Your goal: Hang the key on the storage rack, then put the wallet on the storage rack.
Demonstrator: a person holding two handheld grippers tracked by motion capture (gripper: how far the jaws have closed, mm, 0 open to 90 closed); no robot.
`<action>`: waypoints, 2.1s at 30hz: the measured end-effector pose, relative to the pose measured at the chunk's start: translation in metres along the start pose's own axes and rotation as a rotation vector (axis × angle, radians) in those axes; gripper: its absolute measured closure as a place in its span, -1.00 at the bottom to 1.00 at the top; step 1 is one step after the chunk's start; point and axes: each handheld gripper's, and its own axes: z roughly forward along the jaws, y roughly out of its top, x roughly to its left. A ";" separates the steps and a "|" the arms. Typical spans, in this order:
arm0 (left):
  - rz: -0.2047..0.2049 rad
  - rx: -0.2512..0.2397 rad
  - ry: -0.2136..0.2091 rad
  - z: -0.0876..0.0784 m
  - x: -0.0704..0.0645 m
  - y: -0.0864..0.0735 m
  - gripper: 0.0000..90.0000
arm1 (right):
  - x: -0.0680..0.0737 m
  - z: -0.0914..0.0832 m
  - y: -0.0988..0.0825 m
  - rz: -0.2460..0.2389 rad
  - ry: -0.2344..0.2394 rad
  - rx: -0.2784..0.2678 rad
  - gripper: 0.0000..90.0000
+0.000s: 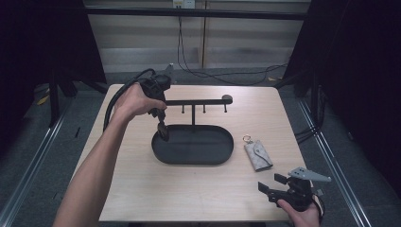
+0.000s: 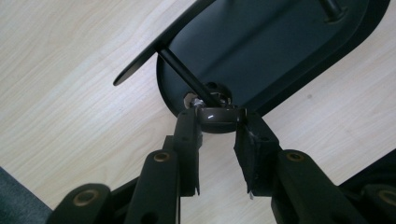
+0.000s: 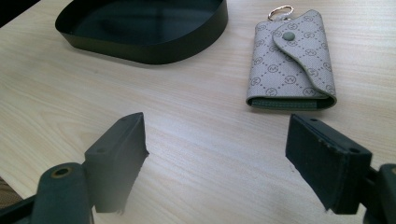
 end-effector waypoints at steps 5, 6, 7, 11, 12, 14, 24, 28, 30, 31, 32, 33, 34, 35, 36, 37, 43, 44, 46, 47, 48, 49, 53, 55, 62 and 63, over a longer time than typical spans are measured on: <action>-0.012 0.007 0.004 0.003 0.001 0.004 0.57 | 0.000 0.000 0.000 0.001 0.000 0.002 -0.55; -0.012 0.006 0.003 0.004 0.001 0.005 0.57 | 0.000 0.000 0.000 0.001 0.000 0.001 -0.55; -0.022 0.006 0.000 0.005 0.001 0.006 0.57 | 0.000 0.000 0.000 0.000 0.000 0.001 -0.55; -0.029 0.006 0.010 0.007 0.004 0.007 0.57 | 0.000 0.000 0.000 0.001 0.000 0.002 -0.55; -0.040 0.008 0.024 0.007 0.004 0.008 0.57 | 0.000 0.000 0.000 0.000 0.000 0.001 -0.55; -0.041 0.011 0.024 0.009 0.002 0.009 0.57 | 0.000 0.001 0.000 0.000 -0.002 0.005 -0.55; -0.059 -0.034 -0.016 0.007 0.006 0.002 0.25 | 0.000 0.001 0.000 -0.003 0.000 0.004 -0.55; -0.065 -0.046 -0.032 0.004 0.009 -0.002 0.06 | 0.000 0.002 0.000 0.005 0.000 0.005 -0.55; -0.056 -0.049 -0.037 0.003 0.010 -0.004 0.00 | 0.000 0.002 0.001 0.009 0.000 0.004 -0.55; -0.055 -0.053 -0.043 0.003 0.009 -0.006 -0.03 | 0.000 0.002 0.001 0.010 -0.002 0.006 -0.55; -0.049 -0.065 -0.050 0.003 0.010 -0.008 -0.07 | -0.001 0.003 0.001 0.011 -0.002 0.006 -0.55; -0.048 -0.077 -0.054 0.002 0.010 -0.011 -0.09 | -0.001 0.003 0.001 0.011 -0.003 0.008 -0.55; -0.051 -0.090 -0.057 0.003 0.011 -0.013 -0.13 | 0.000 0.004 0.001 0.011 -0.003 0.008 -0.55; -0.050 -0.108 -0.073 0.004 0.012 -0.016 -0.15 | 0.000 0.003 0.001 0.011 -0.003 0.008 -0.55; -0.039 -0.114 -0.084 0.005 0.013 -0.019 -0.18 | 0.000 0.003 0.001 0.009 -0.004 0.007 -0.55; -0.044 -0.125 -0.087 0.006 0.015 -0.022 -0.21 | 0.000 0.003 0.001 0.010 -0.006 0.007 -0.55; -0.064 -0.229 -0.098 0.003 0.025 -0.044 -0.34 | 0.000 0.003 0.001 0.010 -0.005 0.009 -0.54; -0.066 -0.244 -0.091 0.002 0.025 -0.047 -0.36 | 0.000 0.004 0.001 0.009 -0.005 0.009 -0.54; -0.063 -0.272 -0.093 0.001 0.025 -0.053 -0.41 | 0.000 0.004 0.001 0.006 -0.006 0.012 -0.54; -0.061 -0.294 -0.095 0.001 0.024 -0.056 -0.42 | 0.000 0.004 0.001 0.006 -0.006 0.011 -0.54; -0.056 -0.311 -0.104 0.001 0.023 -0.059 -0.44 | 0.000 0.004 0.001 0.007 -0.006 0.010 -0.54; -0.051 -0.322 -0.107 0.002 0.022 -0.061 -0.46 | 0.000 0.004 0.001 0.009 -0.007 0.009 -0.54; -0.039 -0.385 -0.120 0.007 0.021 -0.072 -0.50 | 0.000 0.004 0.001 0.013 -0.010 0.011 -0.55; -0.029 -0.400 -0.130 0.011 0.021 -0.077 -0.56 | 0.000 0.004 0.001 0.014 -0.011 0.011 -0.55; -0.003 -0.440 -0.139 0.021 0.014 -0.095 -0.59 | 0.000 0.005 0.001 0.015 -0.012 0.014 -0.55; 0.018 -0.445 -0.142 0.022 0.013 -0.098 -0.60 | 0.000 0.005 0.001 0.016 -0.011 0.014 -0.55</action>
